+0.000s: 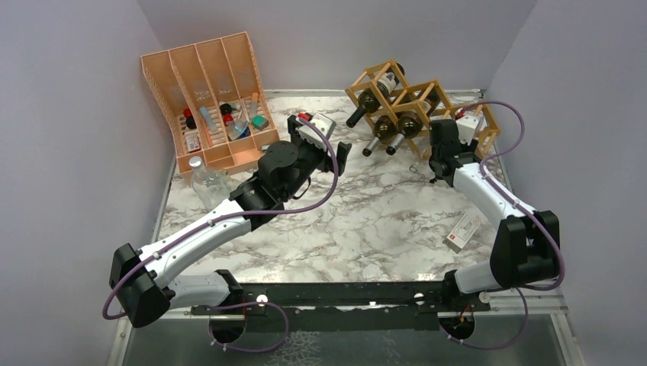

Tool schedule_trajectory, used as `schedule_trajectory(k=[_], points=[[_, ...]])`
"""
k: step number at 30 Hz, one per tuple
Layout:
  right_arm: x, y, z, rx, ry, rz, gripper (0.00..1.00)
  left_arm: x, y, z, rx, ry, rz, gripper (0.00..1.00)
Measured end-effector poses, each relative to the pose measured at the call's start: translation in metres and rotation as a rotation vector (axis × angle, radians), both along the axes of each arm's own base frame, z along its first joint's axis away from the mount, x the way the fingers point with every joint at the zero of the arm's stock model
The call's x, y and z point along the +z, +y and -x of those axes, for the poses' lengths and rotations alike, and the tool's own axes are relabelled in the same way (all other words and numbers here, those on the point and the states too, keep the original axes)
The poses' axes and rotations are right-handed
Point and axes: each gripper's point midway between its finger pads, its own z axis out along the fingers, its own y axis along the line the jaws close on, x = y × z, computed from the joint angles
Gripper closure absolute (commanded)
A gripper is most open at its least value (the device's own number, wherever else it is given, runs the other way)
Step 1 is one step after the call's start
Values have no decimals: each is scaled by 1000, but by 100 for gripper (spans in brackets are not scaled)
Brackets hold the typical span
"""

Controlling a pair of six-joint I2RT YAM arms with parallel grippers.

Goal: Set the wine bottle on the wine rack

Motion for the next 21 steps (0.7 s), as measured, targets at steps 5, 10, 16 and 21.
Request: schedule_trajectory(k=[5, 10, 16, 21], points=[[-5, -4, -15, 15, -3, -1, 56, -1, 0, 0, 1, 2, -7, 1], [-5, -6, -21, 21, -9, 0, 34, -3, 1, 0, 2, 4, -13, 1], [-3, -1, -27, 47, -26, -18, 16, -6, 0, -1, 2, 10, -21, 1], [4, 4, -32, 76, -45, -46, 13, -8, 0, -1, 1, 18, -33, 1]])
